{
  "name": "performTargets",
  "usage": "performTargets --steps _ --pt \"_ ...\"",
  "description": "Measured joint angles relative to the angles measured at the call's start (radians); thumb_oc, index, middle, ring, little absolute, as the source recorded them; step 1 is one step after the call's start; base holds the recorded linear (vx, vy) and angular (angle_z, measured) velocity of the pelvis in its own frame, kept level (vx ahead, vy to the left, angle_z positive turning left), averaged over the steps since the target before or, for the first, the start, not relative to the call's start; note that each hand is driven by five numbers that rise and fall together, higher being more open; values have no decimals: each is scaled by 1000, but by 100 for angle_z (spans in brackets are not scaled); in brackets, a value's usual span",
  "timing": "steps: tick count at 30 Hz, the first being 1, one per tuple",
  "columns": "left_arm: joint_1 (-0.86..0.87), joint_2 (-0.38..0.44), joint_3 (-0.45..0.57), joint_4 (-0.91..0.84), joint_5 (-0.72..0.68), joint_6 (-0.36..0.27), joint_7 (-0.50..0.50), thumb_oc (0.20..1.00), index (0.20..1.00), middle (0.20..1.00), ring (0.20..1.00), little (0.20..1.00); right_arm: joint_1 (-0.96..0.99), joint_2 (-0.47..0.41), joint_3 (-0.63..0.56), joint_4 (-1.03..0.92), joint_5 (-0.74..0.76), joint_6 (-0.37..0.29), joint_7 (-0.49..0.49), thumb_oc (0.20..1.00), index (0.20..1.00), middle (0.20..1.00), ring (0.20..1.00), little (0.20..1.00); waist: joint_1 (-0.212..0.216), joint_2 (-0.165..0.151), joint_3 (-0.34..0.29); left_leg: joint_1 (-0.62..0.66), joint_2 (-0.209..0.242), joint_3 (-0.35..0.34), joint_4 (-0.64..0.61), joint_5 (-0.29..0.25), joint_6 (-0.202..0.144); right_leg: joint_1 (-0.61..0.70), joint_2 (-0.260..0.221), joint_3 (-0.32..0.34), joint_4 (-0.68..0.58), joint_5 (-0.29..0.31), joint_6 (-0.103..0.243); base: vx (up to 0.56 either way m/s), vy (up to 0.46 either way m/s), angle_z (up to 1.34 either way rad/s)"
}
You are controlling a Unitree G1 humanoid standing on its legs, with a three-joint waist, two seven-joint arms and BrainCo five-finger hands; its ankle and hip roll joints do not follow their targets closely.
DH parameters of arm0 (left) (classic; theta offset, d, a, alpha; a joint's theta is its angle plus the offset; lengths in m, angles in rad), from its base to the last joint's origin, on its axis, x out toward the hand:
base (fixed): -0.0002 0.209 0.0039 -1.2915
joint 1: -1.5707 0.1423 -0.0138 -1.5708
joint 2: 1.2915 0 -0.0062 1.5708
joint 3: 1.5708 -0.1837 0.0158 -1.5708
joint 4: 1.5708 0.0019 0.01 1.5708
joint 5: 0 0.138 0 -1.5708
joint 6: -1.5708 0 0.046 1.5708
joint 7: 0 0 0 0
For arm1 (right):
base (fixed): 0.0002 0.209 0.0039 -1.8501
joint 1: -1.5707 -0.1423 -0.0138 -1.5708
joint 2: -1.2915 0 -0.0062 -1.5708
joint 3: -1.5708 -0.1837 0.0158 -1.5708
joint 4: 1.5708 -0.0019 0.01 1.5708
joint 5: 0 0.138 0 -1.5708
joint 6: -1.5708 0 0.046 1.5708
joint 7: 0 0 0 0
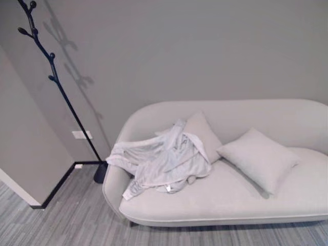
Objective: Hang the clothes on the sofa on the clothes rack.
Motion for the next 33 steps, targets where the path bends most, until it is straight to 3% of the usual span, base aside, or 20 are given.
performTargets --steps 15,27,30,33 --pt "-2 -2 -57 -1 19 0 -4 1000 1000 1000 1000 1000 -3 0 37 -1 -43 -3 21 1000 1000 1000 1000 1000 1 -7 2 -6 -2 -6 -3 2 2 0 -1 -10 -6 1 1 -1 -1 1" --pt "-4 -21 -83 -13 46 0 -20 1000 1000 1000 1000 1000 -4 0 69 -2 -108 -5 24 1000 1000 1000 1000 1000 11 6 34 -13 -1 -14 6 3 3 3 -1 -20 -8 0 0 -9 -34 2" --pt "-12 -22 -100 -37 46 -1 -22 1000 1000 1000 1000 1000 -14 0 70 -2 -109 -6 28 1000 1000 1000 1000 1000 24 5 69 -25 10 -25 54 0 -3 14 0 -26 -7 -6 -7 -60 -53 7" --pt "-32 -19 -112 -51 46 -2 -27 1000 1000 1000 1000 1000 -48 1 71 -1 -112 -8 29 1000 1000 1000 1000 1000 32 -18 109 -106 38 -51 218 9 -23 14 -16 -25 -17 -1 -22 -30 21 4"
